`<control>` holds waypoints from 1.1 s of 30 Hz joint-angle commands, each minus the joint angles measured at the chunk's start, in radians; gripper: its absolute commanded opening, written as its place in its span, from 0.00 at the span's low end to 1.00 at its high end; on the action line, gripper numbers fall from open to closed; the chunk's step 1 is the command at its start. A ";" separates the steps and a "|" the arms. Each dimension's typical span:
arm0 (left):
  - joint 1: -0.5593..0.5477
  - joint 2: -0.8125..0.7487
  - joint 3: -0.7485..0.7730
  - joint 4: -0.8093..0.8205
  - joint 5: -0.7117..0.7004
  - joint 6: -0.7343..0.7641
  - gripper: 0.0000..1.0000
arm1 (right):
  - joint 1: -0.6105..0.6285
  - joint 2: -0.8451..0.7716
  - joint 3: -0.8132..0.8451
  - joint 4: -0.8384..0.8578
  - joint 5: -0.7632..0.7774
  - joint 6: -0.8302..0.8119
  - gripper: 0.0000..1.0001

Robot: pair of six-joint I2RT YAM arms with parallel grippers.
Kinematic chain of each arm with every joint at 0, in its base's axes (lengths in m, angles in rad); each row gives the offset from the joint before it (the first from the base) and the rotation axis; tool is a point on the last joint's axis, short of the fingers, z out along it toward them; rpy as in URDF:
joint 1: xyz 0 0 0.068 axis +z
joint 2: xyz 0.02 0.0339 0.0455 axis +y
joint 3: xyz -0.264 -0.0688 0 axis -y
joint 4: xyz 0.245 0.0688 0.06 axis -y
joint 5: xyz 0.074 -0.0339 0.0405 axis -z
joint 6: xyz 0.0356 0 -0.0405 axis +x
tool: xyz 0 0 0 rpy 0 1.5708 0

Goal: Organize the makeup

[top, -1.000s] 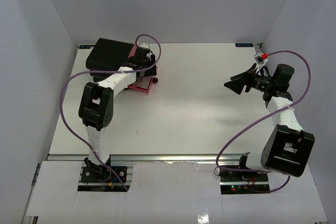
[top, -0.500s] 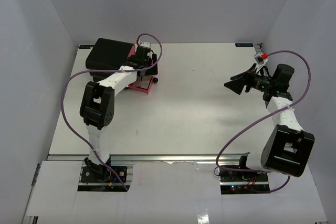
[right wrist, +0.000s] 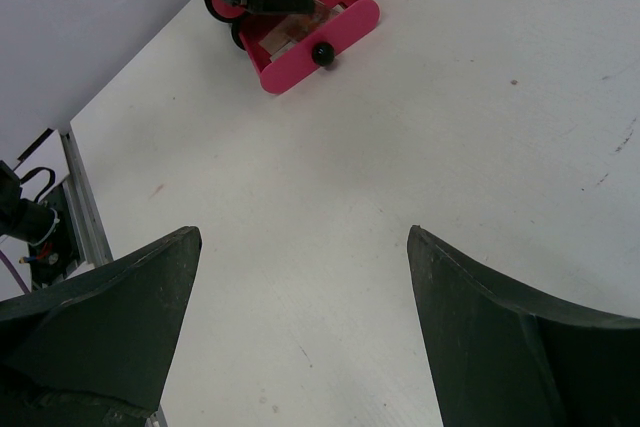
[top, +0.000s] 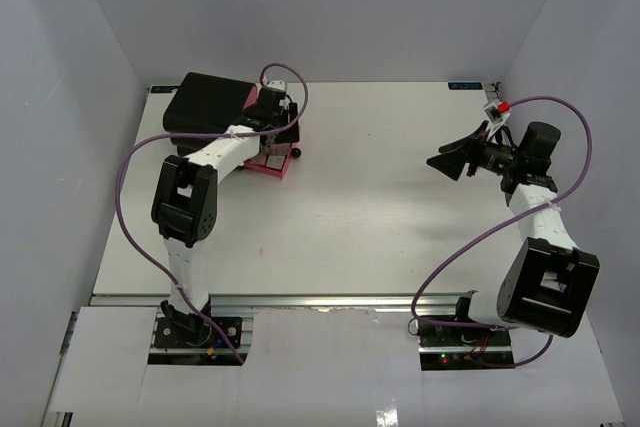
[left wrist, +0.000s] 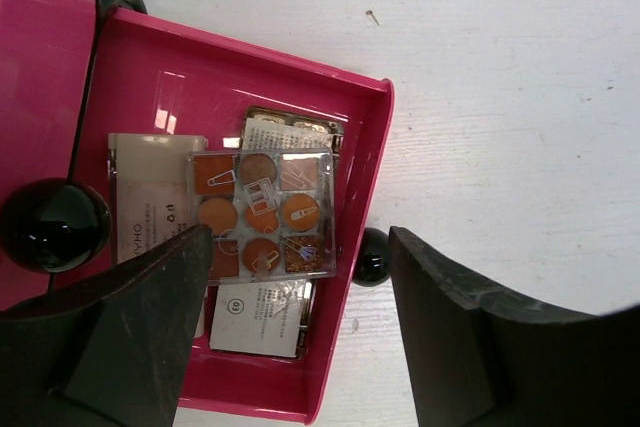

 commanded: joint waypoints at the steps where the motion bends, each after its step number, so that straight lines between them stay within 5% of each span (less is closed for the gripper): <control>1: 0.013 -0.078 -0.014 0.008 0.111 0.011 0.70 | -0.003 -0.005 -0.011 0.037 -0.025 -0.004 0.90; 7: 0.012 -0.097 -0.046 0.030 0.251 0.031 0.51 | -0.002 -0.004 -0.011 0.037 -0.025 -0.004 0.90; 17: -0.080 -0.053 -0.040 0.046 0.379 0.160 0.41 | -0.002 0.001 -0.011 0.035 -0.025 -0.007 0.90; 24: -0.159 0.039 -0.040 0.038 0.197 0.260 0.39 | -0.002 0.002 -0.010 0.034 -0.028 -0.009 0.90; 33: -0.165 0.121 -0.009 0.038 -0.080 0.335 0.49 | -0.002 0.006 -0.008 0.030 -0.032 -0.011 0.90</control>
